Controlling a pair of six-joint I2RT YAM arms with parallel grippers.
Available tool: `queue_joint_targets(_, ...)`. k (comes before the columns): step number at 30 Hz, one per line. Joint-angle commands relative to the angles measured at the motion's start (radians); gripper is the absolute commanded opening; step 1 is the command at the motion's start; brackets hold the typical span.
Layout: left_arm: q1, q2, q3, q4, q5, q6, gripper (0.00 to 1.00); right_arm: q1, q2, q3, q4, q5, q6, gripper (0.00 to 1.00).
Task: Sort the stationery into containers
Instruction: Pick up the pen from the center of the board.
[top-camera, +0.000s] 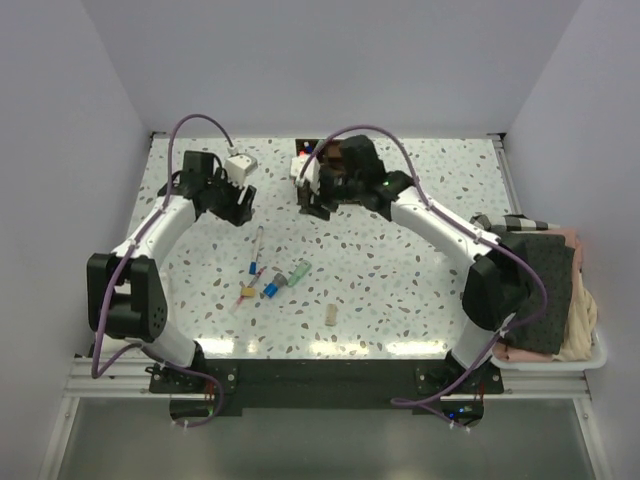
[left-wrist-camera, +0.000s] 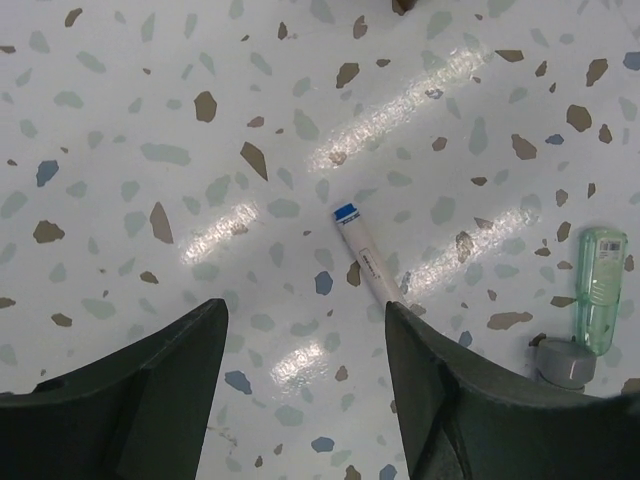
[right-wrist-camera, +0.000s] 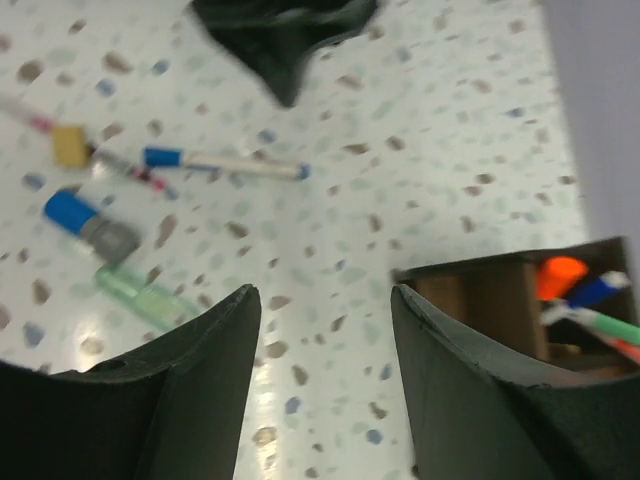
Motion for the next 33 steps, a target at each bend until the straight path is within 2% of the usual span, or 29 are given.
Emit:
queue_joint_targets(1, 0.017, -0.084, -0.049, 0.025, -0.094, -0.067, 0.69, 0.072, 0.036, 0.004, -0.212, 0.021, -0.253, 0.59)
queue_joint_targets(4, 0.057, -0.110, -0.073, 0.041, -0.130, -0.070, 0.69, 0.114, 0.107, 0.112, -0.252, -0.002, -0.329, 0.57)
queue_joint_targets(7, 0.098, -0.095, -0.061, -0.027, -0.081, -0.035, 0.68, 0.166, 0.223, 0.260, -0.362, 0.004, -0.455, 0.57)
queue_joint_targets(8, 0.139, -0.090, -0.057, -0.069, -0.050, -0.031, 0.68, 0.175, 0.264, 0.288, -0.384, 0.008, -0.481, 0.57)
queue_joint_targets(10, 0.149, -0.089, -0.049, -0.105, -0.045, -0.030, 0.67, 0.195, 0.295, 0.328, -0.399, 0.007, -0.544, 0.57)
queue_joint_targets(15, 0.218, -0.159, -0.107, -0.055, -0.165, -0.114, 0.69, 0.244, 0.384, 0.338, -0.358, 0.021, -0.701, 0.56)
queue_joint_targets(20, 0.400, -0.132, -0.095, -0.079, -0.114, -0.179, 0.68, 0.260, 0.452, 0.355, -0.320, -0.048, -0.854, 0.58)
queue_joint_targets(23, 0.448, -0.173, -0.124, -0.068, -0.090, -0.171, 0.68, 0.260, 0.501, 0.369, -0.275, -0.071, -0.923, 0.58)
queue_joint_targets(28, 0.460, -0.264, -0.164, -0.096, -0.082, -0.116, 0.68, 0.267, 0.634, 0.545, -0.333, -0.090, -0.962, 0.54)
queue_joint_targets(33, 0.465, -0.284, -0.170, -0.133, -0.065, -0.082, 0.67, 0.275, 0.719, 0.665, -0.406, -0.061, -1.011, 0.53)
